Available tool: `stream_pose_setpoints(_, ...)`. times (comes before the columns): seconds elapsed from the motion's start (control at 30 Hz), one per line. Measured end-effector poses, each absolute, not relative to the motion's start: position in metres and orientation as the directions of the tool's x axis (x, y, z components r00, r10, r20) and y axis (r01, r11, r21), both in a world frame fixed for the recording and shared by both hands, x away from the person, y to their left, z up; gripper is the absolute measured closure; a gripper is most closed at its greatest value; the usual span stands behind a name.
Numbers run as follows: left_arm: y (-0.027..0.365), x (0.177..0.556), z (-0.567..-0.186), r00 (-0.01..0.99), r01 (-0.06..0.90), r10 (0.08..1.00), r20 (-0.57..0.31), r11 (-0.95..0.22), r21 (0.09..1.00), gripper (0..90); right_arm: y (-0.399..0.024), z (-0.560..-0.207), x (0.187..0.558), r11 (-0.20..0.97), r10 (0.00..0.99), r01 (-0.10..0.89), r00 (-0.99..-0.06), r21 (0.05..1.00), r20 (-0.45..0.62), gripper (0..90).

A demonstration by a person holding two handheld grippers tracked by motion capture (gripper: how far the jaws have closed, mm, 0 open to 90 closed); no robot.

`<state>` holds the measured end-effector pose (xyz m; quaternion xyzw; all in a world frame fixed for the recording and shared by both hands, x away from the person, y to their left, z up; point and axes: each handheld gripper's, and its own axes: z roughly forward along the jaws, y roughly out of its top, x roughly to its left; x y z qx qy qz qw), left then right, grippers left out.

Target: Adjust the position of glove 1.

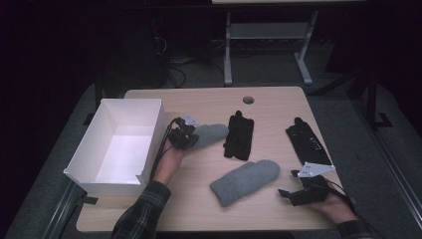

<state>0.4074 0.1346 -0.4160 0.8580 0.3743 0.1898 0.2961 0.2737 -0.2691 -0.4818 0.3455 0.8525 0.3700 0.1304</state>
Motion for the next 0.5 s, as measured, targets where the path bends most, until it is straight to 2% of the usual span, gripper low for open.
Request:
stream_pose_setpoints(0.2,0.142,0.449,-0.421,0.544,0.601,0.831,0.117,-0.484,0.636,89.8,-0.269,-0.482,0.273,0.486,0.685,0.495,-0.728,0.72,0.037,12.5)
stream_pose_setpoints(0.5,0.14,0.47,-0.438,0.458,0.68,0.864,0.209,-0.492,0.543,89.8,-0.269,-0.482,0.273,0.485,0.684,0.494,-0.728,0.721,0.039,12.5)
